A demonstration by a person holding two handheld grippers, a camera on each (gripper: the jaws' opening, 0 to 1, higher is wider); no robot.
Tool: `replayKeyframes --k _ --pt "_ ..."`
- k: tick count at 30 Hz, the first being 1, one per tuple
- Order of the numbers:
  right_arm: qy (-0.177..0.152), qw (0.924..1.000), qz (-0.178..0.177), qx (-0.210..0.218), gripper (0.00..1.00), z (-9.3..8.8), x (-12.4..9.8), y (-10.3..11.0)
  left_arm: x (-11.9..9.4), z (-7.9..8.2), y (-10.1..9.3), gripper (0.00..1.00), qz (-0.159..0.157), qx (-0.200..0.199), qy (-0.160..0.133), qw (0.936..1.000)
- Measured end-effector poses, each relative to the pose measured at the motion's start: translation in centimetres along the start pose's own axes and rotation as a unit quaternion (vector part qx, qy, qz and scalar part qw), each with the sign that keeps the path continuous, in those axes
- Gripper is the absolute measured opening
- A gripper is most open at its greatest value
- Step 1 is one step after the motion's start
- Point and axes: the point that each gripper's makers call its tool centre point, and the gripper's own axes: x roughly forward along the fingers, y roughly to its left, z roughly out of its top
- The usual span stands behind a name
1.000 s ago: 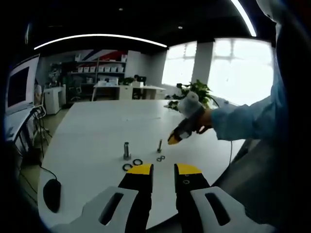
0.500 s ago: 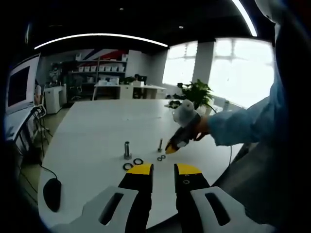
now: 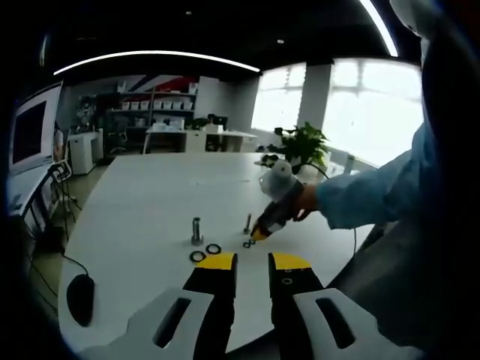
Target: Place the washer onto the threaded stud by aligning its center hole with the stud, sliding it down to the base, and recovering from edge contact or off-axis alignment until the washer reaches the visible bottom stop.
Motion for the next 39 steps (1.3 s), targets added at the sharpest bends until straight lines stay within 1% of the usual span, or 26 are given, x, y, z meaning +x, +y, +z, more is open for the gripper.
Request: replayKeyframes --k 4,6,7,8,9,10,11,21,28,34,39 --pt "-0.003 1.0000 0.000 0.003 0.12 0.0 0.1 0.0 0.0 0.0 0.0 0.14 0.000 0.000 0.001 1.0000" --pt "-0.004 1.0000 0.000 0.005 0.10 0.1 0.2 0.0 -0.1 -0.3 0.0 0.14 0.000 -0.002 0.004 1.0000" --pt "0.013 0.9999 -0.002 0.000 0.09 -0.5 0.2 0.0 0.0 -0.3 0.0 0.14 0.000 -0.002 0.004 1.0000" --pt "0.003 0.9997 0.005 -0.025 0.09 -0.4 0.0 0.1 0.0 -0.3 0.0 0.14 0.000 -0.002 0.004 1.0000" --pt "-0.001 1.0000 -0.001 -0.006 0.09 -0.5 -0.2 0.1 0.0 -0.3 0.0 0.14 -0.001 -0.002 0.004 1.0000" --pt "-0.002 1.0000 -0.001 -0.002 0.08 -0.4 -0.1 0.1 0.0 -0.3 0.0 0.14 -0.001 -0.002 0.004 1.0000" --pt "-0.001 1.0000 -0.001 -0.003 0.06 -0.5 -0.1 0.1 0.0 -0.3 0.0 0.14 -0.001 -0.002 0.004 1.0000" --pt "0.003 1.0000 -0.001 0.004 0.06 -0.6 -0.2 0.4 0.1 -0.2 0.0 0.14 -0.001 -0.002 0.003 1.0000" --pt "-0.006 0.9999 -0.006 0.015 0.05 -0.5 -1.2 0.0 0.1 -0.2 0.0 0.14 -0.002 -0.002 0.003 1.0000" --pt "-0.025 0.9993 -0.016 0.023 0.05 0.4 -2.6 -0.5 0.0 -0.2 -0.2 0.14 -0.004 -0.001 0.003 1.0000" --pt "-0.040 0.9989 -0.022 0.015 0.05 1.5 -3.7 -0.5 0.1 -0.1 -0.2 0.14 -0.004 0.000 0.002 1.0000"
